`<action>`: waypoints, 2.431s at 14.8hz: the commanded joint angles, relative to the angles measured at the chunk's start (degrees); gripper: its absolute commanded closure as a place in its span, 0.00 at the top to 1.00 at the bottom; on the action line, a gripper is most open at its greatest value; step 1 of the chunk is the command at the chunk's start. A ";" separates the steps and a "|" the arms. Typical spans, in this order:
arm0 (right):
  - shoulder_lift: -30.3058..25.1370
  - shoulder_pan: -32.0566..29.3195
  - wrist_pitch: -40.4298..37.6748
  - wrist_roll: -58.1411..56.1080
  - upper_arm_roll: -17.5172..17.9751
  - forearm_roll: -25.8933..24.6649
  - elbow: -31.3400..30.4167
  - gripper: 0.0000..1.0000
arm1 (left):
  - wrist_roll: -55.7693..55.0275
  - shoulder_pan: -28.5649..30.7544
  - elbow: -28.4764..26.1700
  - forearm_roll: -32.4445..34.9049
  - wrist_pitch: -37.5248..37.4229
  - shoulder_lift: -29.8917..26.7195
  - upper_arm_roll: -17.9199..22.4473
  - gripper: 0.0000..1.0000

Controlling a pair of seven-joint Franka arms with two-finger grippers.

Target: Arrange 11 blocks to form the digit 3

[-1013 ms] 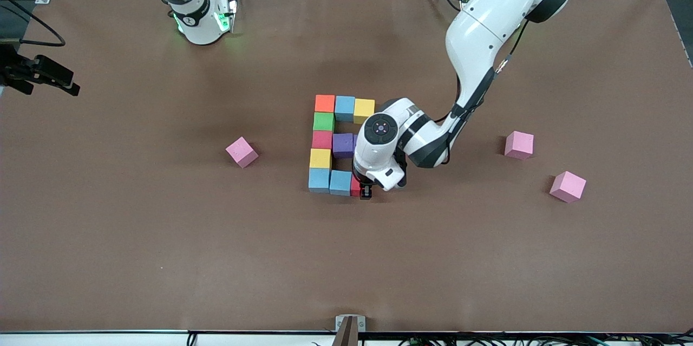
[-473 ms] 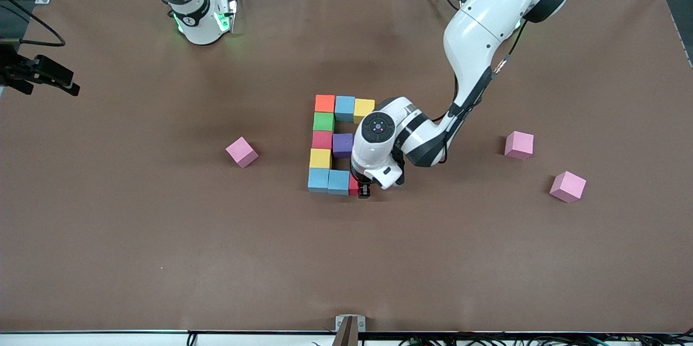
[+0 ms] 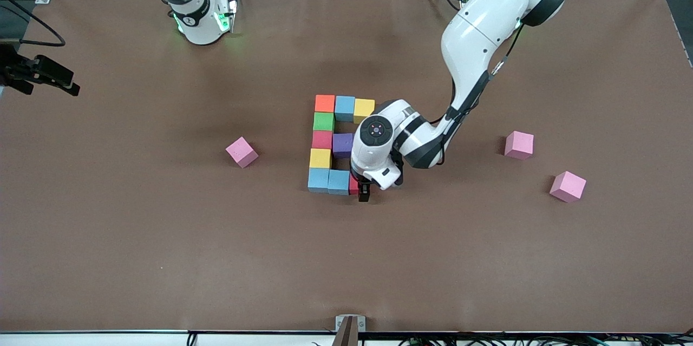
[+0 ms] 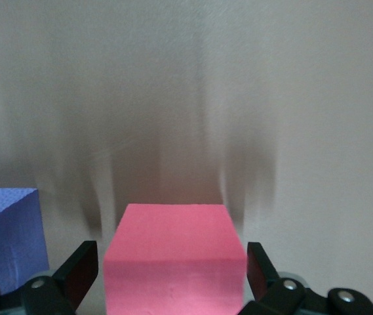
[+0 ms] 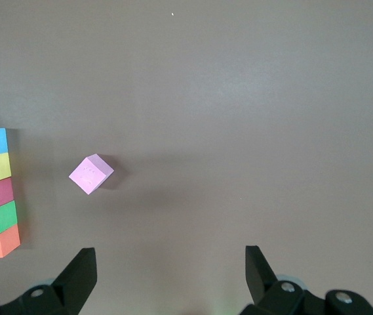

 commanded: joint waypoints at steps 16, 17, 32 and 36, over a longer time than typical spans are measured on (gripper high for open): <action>-1.27 0.54 0.69 0.59 -0.18 -0.91 -1.56 1.00 | 21.76 7.21 -1.93 -1.26 -12.46 -13.11 -0.97 1.00; -1.27 0.54 0.69 0.51 -0.18 -0.91 -1.47 1.00 | 25.98 8.87 -2.89 -1.34 -13.25 -14.07 -1.50 1.00; -1.45 0.45 -2.81 -0.11 -0.35 -1.17 0.90 1.00 | 101.14 35.68 -20.38 -1.96 -13.00 -26.82 -11.52 1.00; -1.45 0.80 -5.71 0.15 0.09 -2.31 2.66 1.00 | 108.80 41.31 -20.48 -1.96 -14.57 -29.37 -12.13 1.00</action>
